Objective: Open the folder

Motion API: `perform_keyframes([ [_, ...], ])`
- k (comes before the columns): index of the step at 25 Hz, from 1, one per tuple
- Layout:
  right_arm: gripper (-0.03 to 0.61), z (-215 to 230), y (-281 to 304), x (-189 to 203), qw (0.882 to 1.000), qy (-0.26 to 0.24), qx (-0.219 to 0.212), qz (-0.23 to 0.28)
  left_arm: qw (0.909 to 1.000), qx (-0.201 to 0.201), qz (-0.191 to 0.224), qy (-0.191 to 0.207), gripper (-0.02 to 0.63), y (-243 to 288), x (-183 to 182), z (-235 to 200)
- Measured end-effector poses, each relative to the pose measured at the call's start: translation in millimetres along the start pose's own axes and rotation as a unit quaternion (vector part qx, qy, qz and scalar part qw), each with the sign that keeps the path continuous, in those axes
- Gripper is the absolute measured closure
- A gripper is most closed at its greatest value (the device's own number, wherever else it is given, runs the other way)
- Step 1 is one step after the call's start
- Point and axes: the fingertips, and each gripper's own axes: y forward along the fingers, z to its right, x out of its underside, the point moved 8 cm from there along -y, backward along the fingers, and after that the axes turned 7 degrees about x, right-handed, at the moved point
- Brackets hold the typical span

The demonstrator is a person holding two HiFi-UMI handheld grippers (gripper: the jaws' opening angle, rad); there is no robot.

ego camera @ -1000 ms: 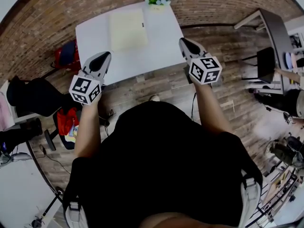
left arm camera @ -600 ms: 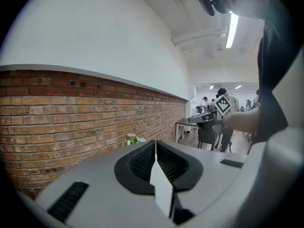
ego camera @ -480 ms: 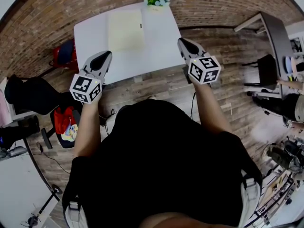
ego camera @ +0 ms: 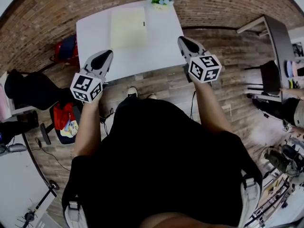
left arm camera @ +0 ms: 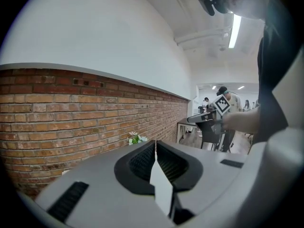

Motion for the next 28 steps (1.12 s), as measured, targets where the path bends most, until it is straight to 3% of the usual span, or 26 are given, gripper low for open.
perform_keyframes([
  [14, 0.549, -10.8, 22.8, -4.2, 1.000, -0.001, 0.016, -0.009, 0.9996, 0.030, -0.001, -0.003, 0.595, 14.7, 3.8, -33.4],
  [28, 0.551, -24.5, 62.6, -18.7, 0.999, 0.005, 0.041, -0.013, 0.9982, 0.060, -0.005, -0.004, 0.595, 23.2, 4.0, -95.2],
])
